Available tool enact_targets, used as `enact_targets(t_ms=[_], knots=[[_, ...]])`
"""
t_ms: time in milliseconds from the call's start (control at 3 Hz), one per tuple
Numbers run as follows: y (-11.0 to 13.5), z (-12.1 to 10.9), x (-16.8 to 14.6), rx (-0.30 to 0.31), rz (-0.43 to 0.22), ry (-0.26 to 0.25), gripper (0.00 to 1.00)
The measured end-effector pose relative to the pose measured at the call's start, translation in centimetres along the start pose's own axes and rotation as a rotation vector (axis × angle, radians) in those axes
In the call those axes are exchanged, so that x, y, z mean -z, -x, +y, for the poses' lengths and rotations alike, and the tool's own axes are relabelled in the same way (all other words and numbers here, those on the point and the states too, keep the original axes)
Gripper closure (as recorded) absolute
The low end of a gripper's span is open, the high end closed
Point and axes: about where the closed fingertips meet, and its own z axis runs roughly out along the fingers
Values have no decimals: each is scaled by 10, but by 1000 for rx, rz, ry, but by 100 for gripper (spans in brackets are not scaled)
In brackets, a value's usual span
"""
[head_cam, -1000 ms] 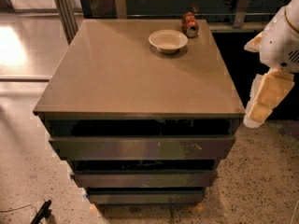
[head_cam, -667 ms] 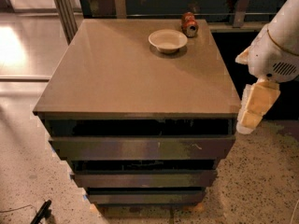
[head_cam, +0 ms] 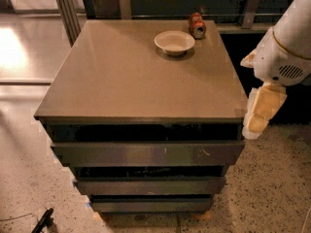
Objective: Open top drawer
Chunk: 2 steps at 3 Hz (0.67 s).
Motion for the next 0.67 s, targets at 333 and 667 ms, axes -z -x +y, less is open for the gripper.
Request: enact_targets(t_ms=[333, 667], knots=[[-15, 22, -7, -28, -23, 34, 0], [-35, 46, -14, -51, -31, 71, 0]])
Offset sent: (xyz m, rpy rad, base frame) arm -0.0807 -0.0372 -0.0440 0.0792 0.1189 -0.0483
